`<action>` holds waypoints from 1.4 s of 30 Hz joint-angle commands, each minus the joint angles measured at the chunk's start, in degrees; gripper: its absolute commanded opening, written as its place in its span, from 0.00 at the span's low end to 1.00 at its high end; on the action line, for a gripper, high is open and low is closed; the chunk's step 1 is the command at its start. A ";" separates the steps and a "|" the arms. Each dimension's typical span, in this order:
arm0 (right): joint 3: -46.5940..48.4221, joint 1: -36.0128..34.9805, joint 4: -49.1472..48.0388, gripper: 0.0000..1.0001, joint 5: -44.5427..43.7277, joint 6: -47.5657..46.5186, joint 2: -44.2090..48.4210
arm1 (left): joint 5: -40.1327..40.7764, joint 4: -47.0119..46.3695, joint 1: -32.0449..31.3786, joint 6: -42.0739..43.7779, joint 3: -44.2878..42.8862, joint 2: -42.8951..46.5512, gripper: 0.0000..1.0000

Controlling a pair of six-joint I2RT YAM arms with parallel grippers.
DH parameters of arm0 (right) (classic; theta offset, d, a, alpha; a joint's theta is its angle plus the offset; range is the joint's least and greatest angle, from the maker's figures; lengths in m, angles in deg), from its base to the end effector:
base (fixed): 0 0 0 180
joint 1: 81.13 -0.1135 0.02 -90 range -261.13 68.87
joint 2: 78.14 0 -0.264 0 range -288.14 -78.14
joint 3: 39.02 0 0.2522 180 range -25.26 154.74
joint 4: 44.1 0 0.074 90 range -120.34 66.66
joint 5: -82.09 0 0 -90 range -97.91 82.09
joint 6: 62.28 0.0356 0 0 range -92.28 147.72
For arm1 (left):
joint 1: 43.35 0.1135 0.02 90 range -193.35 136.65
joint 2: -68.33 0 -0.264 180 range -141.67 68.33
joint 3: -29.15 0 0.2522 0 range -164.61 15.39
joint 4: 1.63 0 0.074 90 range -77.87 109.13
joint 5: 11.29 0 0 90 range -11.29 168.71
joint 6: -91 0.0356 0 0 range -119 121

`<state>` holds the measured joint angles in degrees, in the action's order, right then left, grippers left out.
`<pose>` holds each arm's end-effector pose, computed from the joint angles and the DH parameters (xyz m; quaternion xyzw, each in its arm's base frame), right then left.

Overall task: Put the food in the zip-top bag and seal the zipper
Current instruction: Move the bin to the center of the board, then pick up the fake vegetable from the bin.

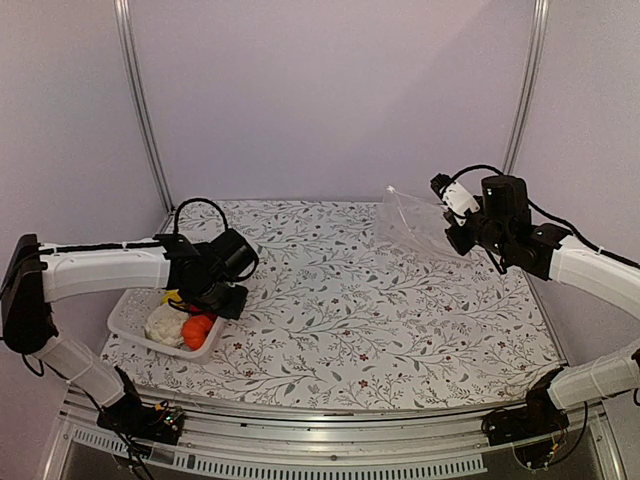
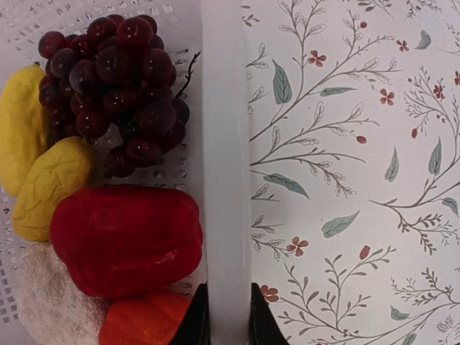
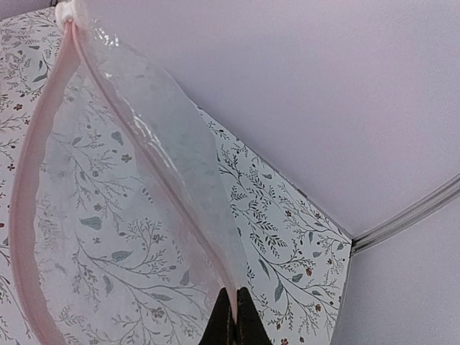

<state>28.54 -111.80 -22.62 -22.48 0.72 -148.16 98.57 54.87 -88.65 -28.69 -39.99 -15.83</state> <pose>0.2462 0.1356 0.3068 -0.3405 0.7618 -0.0889 0.5438 0.1991 -0.1840 0.2088 0.1046 0.9670 0.0388 0.2291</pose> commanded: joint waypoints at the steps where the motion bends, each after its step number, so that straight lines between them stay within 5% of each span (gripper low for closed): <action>1: -0.89 0.18 0.25 0.00 -0.25 -0.40 0.50 | -3.13 -3.05 -2.93 -5.25 -5.47 -3.16 0.05; 8: -1.06 0.16 0.28 0.00 -0.97 -0.77 0.59 | -9.58 -11.08 -7.26 -15.57 -15.19 -12.69 0.00; 16: -1.15 0.18 0.46 0.00 -1.95 -1.06 0.58 | -16.79 -17.55 -9.68 -18.99 -29.41 -26.51 0.14; 21: -1.54 0.23 0.89 0.00 -2.56 -1.54 1.32 | -15.28 -12.46 -10.62 -14.77 -37.99 -30.16 0.57; 24: -1.68 0.26 1.25 0.00 -2.75 -1.65 1.83 | -11.27 -10.28 -11.81 -10.00 -39.97 -28.43 0.62; 30: -1.20 0.27 2.70 0.00 -2.41 -1.97 2.68 | -1.74 -11.05 -12.97 1.91 -34.58 -16.98 0.66; 35: -0.90 0.27 3.91 0.00 -1.49 -2.18 2.95 | 1.58 -12.56 -11.09 14.27 -24.69 -8.87 0.81; 42: -0.82 0.27 5.12 0.00 0.32 -1.50 2.20 | -16.96 -16.21 -0.91 18.78 -15.61 -6.49 0.81</action>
<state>27.64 -111.80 -19.32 -23.60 -1.23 -146.32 92.06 39.90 -94.57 -15.21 -59.26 -20.73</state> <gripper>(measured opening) 0.007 0.818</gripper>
